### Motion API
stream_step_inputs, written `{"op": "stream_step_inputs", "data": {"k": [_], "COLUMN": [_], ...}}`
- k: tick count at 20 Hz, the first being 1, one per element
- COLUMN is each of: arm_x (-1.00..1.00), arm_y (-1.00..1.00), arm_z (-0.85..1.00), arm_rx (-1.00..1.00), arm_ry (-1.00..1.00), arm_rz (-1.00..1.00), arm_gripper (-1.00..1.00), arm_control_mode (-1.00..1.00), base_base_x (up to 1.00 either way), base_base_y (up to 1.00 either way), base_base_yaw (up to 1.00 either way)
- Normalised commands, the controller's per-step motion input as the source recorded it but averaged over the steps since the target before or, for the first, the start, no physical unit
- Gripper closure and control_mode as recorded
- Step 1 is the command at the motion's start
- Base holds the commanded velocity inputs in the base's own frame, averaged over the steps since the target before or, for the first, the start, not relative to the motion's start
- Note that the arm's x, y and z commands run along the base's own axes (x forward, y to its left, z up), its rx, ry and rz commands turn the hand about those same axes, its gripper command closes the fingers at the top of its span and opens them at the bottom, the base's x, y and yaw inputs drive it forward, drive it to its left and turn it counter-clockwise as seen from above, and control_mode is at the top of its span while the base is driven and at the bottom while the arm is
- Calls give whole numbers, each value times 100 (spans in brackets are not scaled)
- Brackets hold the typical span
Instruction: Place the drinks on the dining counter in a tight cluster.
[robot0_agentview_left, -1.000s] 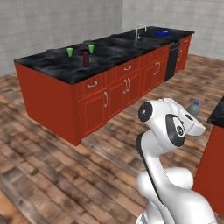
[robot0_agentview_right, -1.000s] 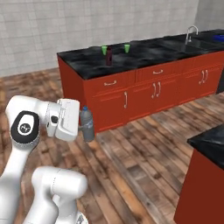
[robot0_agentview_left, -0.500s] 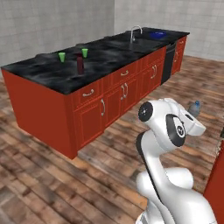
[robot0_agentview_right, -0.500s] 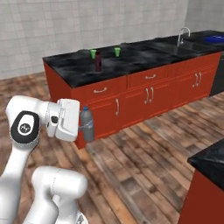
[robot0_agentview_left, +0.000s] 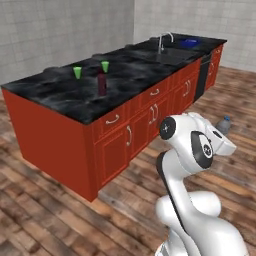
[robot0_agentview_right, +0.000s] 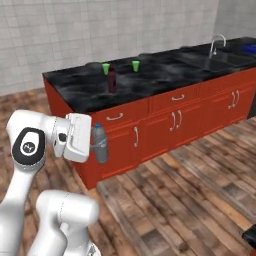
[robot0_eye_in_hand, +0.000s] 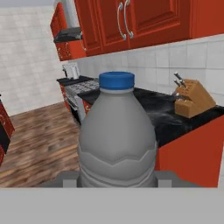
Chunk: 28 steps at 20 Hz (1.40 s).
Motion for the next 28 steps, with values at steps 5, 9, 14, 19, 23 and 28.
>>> {"op": "stream_step_inputs", "data": {"k": [5, 9, 14, 19, 23, 28], "arm_x": [0, 0, 0, 0, 0, 0], "arm_y": [0, 0, 0, 0, 0, 0], "arm_z": [0, 0, 0, 0, 0, 0], "arm_rx": [0, 0, 0, 0, 0, 0], "arm_ry": [0, 0, 0, 0, 0, 0], "arm_rz": [0, 0, 0, 0, 0, 0], "arm_gripper": [100, 100, 100, 100, 100, 100], "arm_control_mode": [100, 100, 100, 100, 100, 100], "base_base_x": [93, 92, 93, 92, 85, 76], "base_base_y": [11, 3, 0, -2, -4, -16], "base_base_yaw": [0, 0, 0, 5, 14, 15]}}
